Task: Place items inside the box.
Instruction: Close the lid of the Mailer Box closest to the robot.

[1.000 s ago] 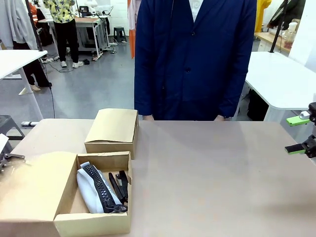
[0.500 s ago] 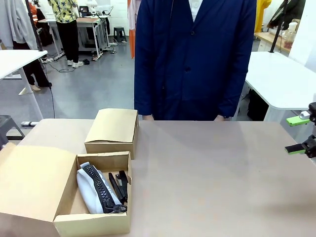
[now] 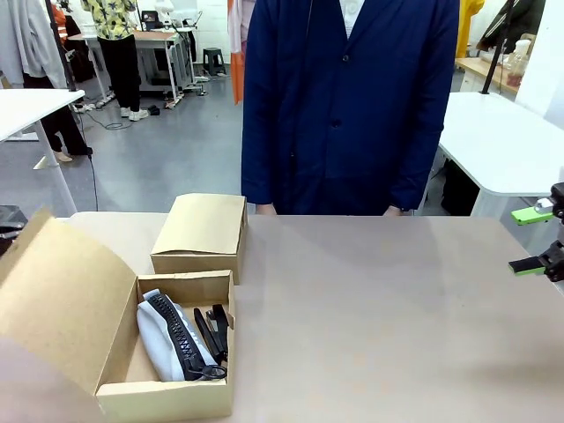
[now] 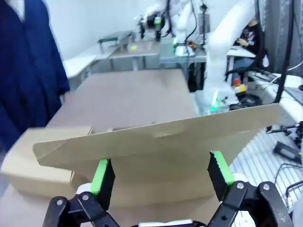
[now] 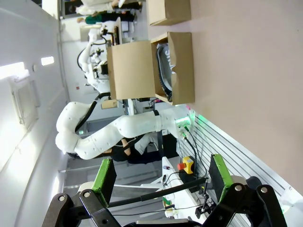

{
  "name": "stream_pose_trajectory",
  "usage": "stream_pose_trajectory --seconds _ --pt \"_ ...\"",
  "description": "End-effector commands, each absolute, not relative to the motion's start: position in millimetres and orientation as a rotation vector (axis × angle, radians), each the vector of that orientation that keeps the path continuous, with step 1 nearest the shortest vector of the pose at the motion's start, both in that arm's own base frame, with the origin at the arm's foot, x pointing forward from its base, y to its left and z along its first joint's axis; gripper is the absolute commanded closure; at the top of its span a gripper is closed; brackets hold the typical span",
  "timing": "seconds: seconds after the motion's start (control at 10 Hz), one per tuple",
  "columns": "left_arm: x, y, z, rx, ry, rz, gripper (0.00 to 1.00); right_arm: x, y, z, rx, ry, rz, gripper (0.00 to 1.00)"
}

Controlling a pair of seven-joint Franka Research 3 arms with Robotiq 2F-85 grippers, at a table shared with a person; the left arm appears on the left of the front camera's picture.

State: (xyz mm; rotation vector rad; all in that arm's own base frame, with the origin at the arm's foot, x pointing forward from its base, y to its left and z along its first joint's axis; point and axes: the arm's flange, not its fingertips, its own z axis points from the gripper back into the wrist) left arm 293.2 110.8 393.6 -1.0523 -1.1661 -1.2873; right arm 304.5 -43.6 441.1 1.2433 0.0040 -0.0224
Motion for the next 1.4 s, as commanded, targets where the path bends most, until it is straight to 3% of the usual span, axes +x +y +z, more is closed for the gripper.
stream_pose_trajectory --seconds 0.0,0.3,0.6,0.9,1.3 --pt "240 42 399 -1.092 -1.217 -1.439 0.0 305 -44 446 1.259 0.007 -0.034 0.0" --pt "235 -33 352 -1.148 -1.095 -1.578 0.0 305 -44 446 1.259 0.007 -0.034 0.0" --pt "223 -79 310 -1.218 -0.975 -1.578 0.0 305 -44 446 1.259 0.007 -0.034 0.0" --pt "198 -100 270 -1.186 -0.837 -1.671 0.0 305 -44 446 1.259 0.007 -0.034 0.0" --pt "187 -99 253 -1.133 -0.779 -1.723 0.0 305 -44 446 1.259 0.007 -0.034 0.0"
